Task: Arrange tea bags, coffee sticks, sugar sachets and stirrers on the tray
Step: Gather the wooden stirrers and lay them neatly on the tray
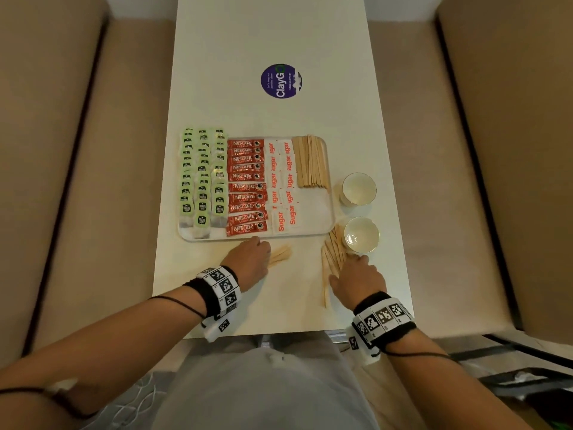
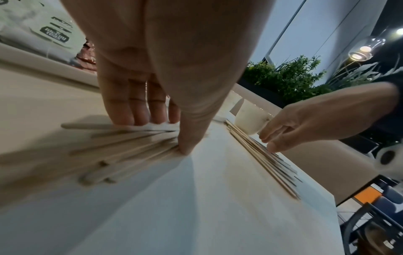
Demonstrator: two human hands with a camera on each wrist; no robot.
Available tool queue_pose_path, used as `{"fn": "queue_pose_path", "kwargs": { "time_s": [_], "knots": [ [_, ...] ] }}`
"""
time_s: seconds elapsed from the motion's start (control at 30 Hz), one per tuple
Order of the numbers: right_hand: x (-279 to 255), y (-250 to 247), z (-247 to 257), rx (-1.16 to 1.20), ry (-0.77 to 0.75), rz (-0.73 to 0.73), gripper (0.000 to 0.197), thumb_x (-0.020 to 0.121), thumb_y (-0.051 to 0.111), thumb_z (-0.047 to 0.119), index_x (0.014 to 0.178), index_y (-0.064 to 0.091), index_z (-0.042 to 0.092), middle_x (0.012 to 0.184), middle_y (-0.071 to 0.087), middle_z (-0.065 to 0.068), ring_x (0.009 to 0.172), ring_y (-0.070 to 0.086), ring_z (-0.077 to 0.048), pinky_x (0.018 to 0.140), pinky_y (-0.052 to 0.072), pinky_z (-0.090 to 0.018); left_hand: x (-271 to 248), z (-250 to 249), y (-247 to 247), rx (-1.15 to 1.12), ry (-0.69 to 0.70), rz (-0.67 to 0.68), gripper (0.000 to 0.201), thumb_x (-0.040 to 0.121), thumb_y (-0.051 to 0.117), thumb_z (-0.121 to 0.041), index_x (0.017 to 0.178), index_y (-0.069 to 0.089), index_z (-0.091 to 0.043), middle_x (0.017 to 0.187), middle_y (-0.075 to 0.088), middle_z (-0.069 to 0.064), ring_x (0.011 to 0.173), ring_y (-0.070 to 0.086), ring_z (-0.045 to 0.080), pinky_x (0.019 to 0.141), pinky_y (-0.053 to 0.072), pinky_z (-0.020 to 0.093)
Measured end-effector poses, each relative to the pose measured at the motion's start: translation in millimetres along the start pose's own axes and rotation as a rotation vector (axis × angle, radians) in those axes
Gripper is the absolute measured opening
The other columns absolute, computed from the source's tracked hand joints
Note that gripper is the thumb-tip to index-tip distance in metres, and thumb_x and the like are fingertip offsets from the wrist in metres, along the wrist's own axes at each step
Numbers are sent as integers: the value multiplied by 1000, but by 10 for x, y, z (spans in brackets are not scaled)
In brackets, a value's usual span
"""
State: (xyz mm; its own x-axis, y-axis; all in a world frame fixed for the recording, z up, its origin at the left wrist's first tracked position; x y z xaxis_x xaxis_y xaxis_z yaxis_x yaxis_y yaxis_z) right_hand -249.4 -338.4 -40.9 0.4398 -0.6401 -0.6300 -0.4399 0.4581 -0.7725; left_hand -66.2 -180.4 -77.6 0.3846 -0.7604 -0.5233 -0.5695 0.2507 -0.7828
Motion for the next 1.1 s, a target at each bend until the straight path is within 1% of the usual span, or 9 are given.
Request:
{"fn": "queue_pose_path", "kwargs": {
  "time_s": [0.2,0.3,0.4,0.5,0.6,0.7,0.83,1.0,1.1],
  "knots": [
    [4,77,53,20,-78,39,61,98,54,47,138,39,3,128,49,-12,105,66,-31,86,53,-40,31,-127,100,-118,-123,-33,19,92,61,-19,110,58,-14,108,58,5,90,60,27,78,48,36],
    [-3,108,132,50,-127,86,53,100,52,42,134,46,1,127,49,-13,105,66,-31,85,52,-39,37,-168,109,-162,-172,-58,17,90,65,-21,105,59,-14,103,59,5,87,59,26,78,49,36],
    [-24,68,240,86,-195,129,39,102,50,34,126,56,5,126,54,-13,105,65,-30,85,51,-35,37,-164,81,-213,-231,-103,14,89,66,-21,99,60,-14,99,59,4,84,59,24,77,51,37],
    [-43,29,363,83,-275,143,28,100,54,26,118,61,7,121,60,-12,106,64,-28,88,51,-34,24,-176,63,-226,-246,-119,15,90,66,-26,97,61,-15,99,59,4,83,60,23,76,52,36],
    [-64,7,513,34,-380,113,25,102,50,25,115,62,7,117,62,-12,105,63,-29,89,51,-35,-14,-223,76,-217,-229,-91,22,88,66,-37,92,58,-17,98,57,4,79,58,23,73,51,36],
    [-63,10,663,-10,-480,102,21,101,47,20,110,62,9,110,63,-10,101,63,-28,86,51,-35,-54,-314,126,-157,-170,-12,39,80,72,-48,98,54,-18,101,49,2,86,55,22,78,53,38],
    [37,-18,710,-11,-574,96,23,98,47,14,111,65,11,107,65,-7,99,64,-27,88,55,-38,-59,-383,133,-119,-129,7,54,71,81,-48,106,50,-19,106,45,1,94,53,21,83,54,38],
    [261,-149,435,-46,-483,35,19,97,46,9,105,64,10,106,66,-8,94,65,-27,82,54,-34,16,-456,86,-86,-112,-33,66,71,82,-50,119,51,-17,118,46,3,104,52,22,90,54,40],
    [267,-114,435,-91,-514,42,16,98,49,6,108,61,8,112,64,-11,99,65,-28,85,53,-35,102,-527,93,-56,-115,-54,75,70,81,-55,125,48,-16,124,45,4,110,51,22,93,53,40]
  ]
}}
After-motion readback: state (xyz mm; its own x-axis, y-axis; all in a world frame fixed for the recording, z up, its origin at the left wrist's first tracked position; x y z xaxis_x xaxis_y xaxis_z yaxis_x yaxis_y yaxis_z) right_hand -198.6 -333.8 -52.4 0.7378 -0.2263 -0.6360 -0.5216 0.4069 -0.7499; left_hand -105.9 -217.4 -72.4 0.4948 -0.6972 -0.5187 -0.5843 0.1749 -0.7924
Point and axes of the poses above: each hand's wrist, its own x-axis towards the middle knuckle, its own y-axis out of the palm, z = x × y, the point moved 6 cm from there along x, towards the middle knuckle
